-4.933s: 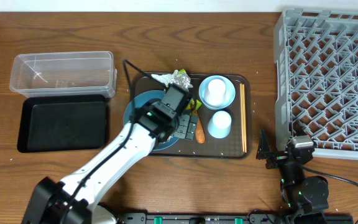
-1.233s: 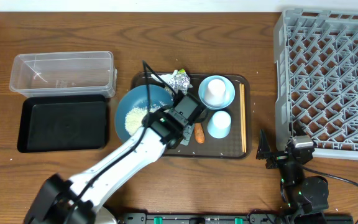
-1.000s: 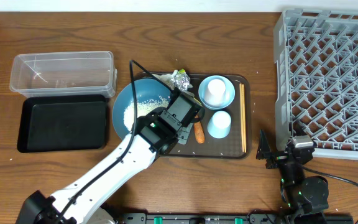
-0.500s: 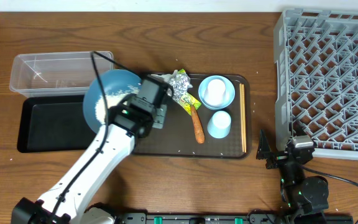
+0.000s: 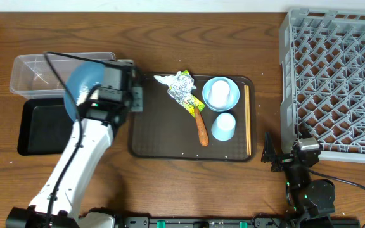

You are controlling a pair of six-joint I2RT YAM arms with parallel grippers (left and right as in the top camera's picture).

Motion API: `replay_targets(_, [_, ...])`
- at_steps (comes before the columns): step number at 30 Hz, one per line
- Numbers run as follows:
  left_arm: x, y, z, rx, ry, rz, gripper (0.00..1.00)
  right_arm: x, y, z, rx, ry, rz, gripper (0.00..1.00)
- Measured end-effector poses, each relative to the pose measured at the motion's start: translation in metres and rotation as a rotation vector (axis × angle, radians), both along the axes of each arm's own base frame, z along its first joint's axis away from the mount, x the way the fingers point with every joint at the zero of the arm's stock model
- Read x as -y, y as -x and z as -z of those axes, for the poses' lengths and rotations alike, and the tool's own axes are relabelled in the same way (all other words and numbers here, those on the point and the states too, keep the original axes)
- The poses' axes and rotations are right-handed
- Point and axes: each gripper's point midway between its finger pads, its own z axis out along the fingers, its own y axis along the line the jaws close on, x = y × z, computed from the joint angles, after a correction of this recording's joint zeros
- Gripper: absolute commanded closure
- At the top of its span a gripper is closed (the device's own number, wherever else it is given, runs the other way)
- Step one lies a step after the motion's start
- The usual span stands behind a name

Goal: Sort waste into correct bins and load items into the dishwasher rack
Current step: 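Lift the blue bowl with the left gripper over the black tray, then tilt the blue bowl with the left gripper, pouring rice onto the black tray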

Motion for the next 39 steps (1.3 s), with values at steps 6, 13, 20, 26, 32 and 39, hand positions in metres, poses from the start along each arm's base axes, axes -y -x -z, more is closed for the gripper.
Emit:
replay_targets(6, [-0.038,-0.014,-0.008,0.048,0.080,-0.083,0.94,0.000,0.000,0.000,0.000,0.000,0.000,0.01])
replay_targets(13, [-0.069,-0.020,-0.015,0.090,0.182,-0.144,0.94,0.000,0.000,0.000,0.000,0.000,0.000,0.01])
replay_targets(20, [-0.095,-0.020,-0.020,0.115,0.294,-0.222,0.94,0.000,0.000,0.000,0.000,0.000,0.000,0.01])
replay_targets(26, [-0.110,-0.017,-0.025,0.136,0.392,-0.248,0.94,0.000,0.000,0.000,0.000,0.000,0.000,0.01])
replay_targets(32, [-0.118,-0.014,-0.030,0.151,0.476,-0.254,0.94,0.000,0.000,0.000,0.000,0.000,0.000,0.01])
replay_targets(39, [-0.135,-0.008,-0.036,0.169,0.585,-0.321,0.94,0.000,0.000,0.000,0.000,0.000,0.000,0.01])
